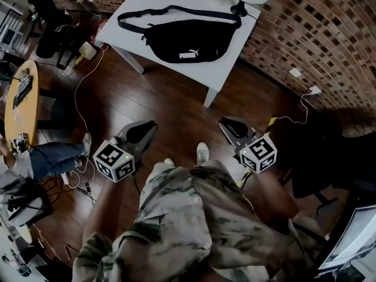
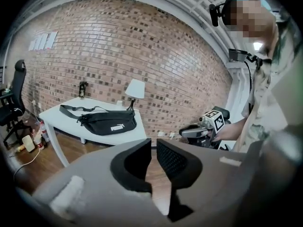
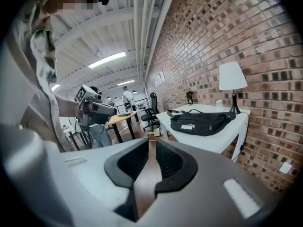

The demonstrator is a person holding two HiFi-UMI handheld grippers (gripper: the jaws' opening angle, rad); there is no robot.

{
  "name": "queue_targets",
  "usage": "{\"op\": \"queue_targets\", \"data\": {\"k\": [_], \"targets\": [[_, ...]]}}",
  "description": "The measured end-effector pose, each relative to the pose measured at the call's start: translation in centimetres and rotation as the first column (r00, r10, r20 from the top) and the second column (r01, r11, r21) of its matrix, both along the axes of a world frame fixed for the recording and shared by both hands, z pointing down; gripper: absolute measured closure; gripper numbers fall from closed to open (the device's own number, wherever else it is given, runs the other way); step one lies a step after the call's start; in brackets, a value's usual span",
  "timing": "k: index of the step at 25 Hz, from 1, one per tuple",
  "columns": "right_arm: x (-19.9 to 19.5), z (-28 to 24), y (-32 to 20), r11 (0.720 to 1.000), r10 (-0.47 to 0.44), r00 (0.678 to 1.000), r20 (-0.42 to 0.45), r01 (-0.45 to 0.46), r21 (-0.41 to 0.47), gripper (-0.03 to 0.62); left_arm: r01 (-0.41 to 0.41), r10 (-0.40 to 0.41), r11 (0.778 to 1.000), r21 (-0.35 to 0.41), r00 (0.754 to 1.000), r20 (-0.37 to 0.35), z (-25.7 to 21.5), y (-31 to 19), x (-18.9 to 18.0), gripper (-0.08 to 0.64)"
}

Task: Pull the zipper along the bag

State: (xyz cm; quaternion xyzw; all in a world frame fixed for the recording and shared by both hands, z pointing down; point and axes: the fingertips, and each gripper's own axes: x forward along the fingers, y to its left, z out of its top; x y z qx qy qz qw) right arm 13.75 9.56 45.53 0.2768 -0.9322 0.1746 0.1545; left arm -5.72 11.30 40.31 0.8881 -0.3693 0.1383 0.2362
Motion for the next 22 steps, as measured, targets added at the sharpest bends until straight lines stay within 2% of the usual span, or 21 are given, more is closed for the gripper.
{"op": "queue_targets", "data": {"k": [5, 8, 11, 18, 22], "targets": [[-2.5, -3.5, 6.1, 0.996, -0.009, 1.0, -0.009, 0.01, 0.091, 0.534, -0.079, 0.083, 0.994, 0.081, 0.995, -0.049, -3.4, 5.9, 1.3, 0.522], [-5.0, -5.4, 10.3, 0.99, -0.006, 1.0, -0.017, 0.008, 0.138, 0.532, -0.083, 0.093, 0.991, 0.108, 0.992, -0.084, -5.3, 10.0, -0.2, 0.522], [-7.8, -6.8, 15.1, 0.988, 0.019, 1.0, 0.002, -0.019, 0.15, 0.531, -0.092, 0.108, 0.987, 0.129, 0.987, -0.116, -5.4, 14.6, -2.7, 0.522], [-12.5, -8.9, 24.4, 0.975, 0.094, 0.996, -0.004, -0.091, 0.203, 0.526, -0.166, 0.18, 0.981, 0.105, 0.974, -0.137, -3.7, 23.7, -7.4, 0.523], [-12.4, -10.1, 27.9, 0.97, 0.121, 0.993, -0.012, -0.116, 0.214, 0.526, -0.2, 0.214, 0.973, 0.114, 0.969, -0.126, -4.3, 26.6, -7.3, 0.523]]}}
